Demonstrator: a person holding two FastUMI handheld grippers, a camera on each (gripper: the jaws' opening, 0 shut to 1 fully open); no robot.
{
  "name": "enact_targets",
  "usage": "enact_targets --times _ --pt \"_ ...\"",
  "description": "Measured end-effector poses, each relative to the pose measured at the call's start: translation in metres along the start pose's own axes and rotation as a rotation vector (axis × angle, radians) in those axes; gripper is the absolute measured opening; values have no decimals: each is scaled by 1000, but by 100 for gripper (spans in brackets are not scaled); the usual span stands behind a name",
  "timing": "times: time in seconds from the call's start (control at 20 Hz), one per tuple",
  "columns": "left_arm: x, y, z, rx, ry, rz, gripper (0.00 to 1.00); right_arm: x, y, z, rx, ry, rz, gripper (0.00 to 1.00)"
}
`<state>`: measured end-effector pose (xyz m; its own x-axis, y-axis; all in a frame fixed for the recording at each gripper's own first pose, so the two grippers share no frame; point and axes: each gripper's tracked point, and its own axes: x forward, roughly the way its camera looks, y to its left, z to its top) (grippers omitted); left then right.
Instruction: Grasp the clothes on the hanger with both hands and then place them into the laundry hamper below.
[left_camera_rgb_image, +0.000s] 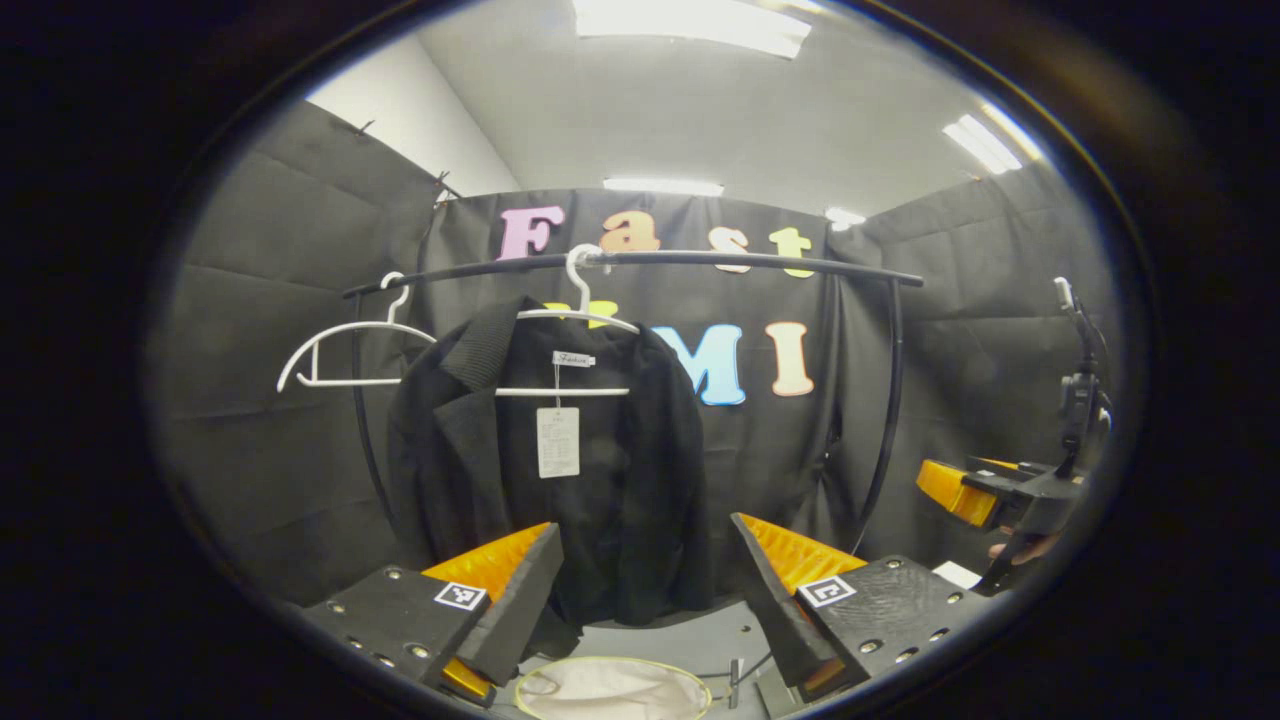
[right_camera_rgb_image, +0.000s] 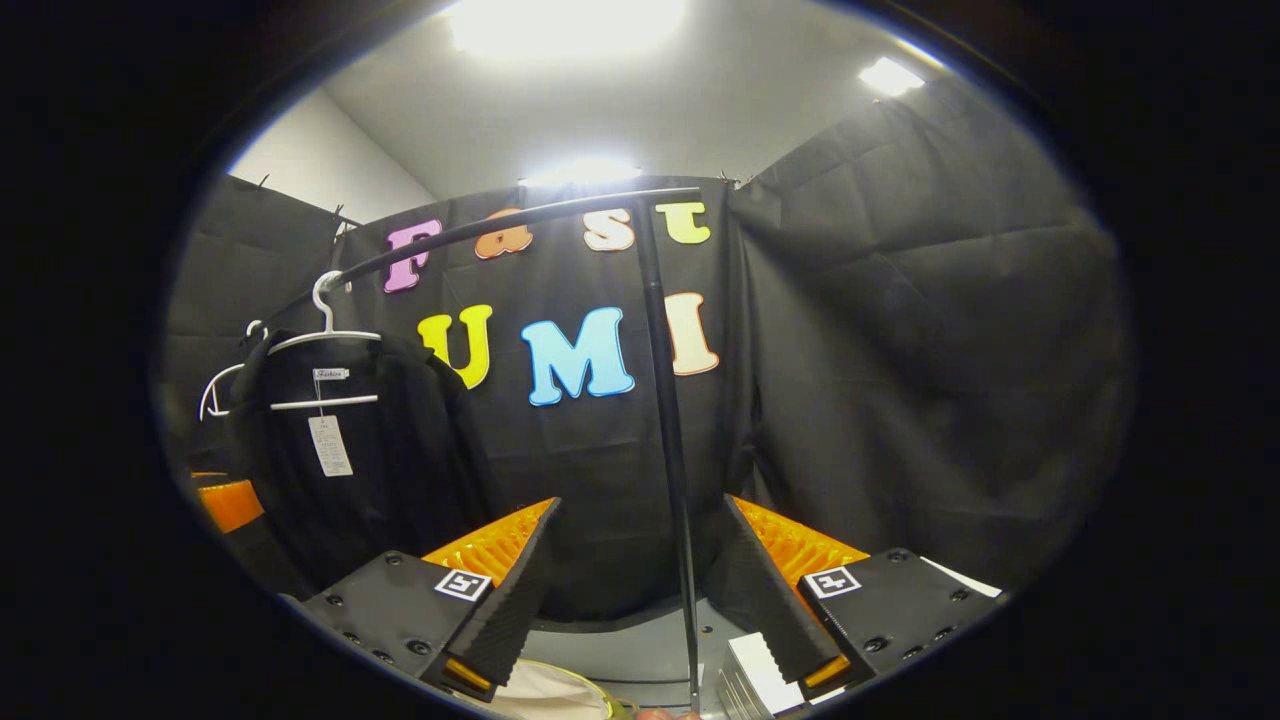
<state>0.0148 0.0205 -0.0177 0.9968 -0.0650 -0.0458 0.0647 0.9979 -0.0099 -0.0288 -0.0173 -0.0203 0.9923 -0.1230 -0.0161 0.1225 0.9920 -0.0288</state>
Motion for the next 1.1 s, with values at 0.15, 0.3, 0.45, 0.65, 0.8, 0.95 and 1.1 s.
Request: enact_targets --times 0.15,0.3,0.45,0.65,0.8,0.95,1.1 --pt "0 4 2 0 -4 -21 96 -6 -3 0 3 -8 -33 98" --pt "2 9 3 -4 -13 -44 99 -19 -3 7 14 -31 -42 98" --pt "3 15 5 -3 -19 -58 99 -30 -3 9 1 -42 -40 98" --pt "2 22 3 2 -16 -65 99 -35 -3 7 -19 -34 -33 98" --pt "2 29 1 -9 -7 -60 99 -35 1 14 -18 -32 -28 98" --pt "4 39 2 -18 -3 -46 99 -31 11 20 -19 -32 -14 98" --pt "6 55 5 -14 -2 -13 96 -24 29 27 -43 -38 19 98"
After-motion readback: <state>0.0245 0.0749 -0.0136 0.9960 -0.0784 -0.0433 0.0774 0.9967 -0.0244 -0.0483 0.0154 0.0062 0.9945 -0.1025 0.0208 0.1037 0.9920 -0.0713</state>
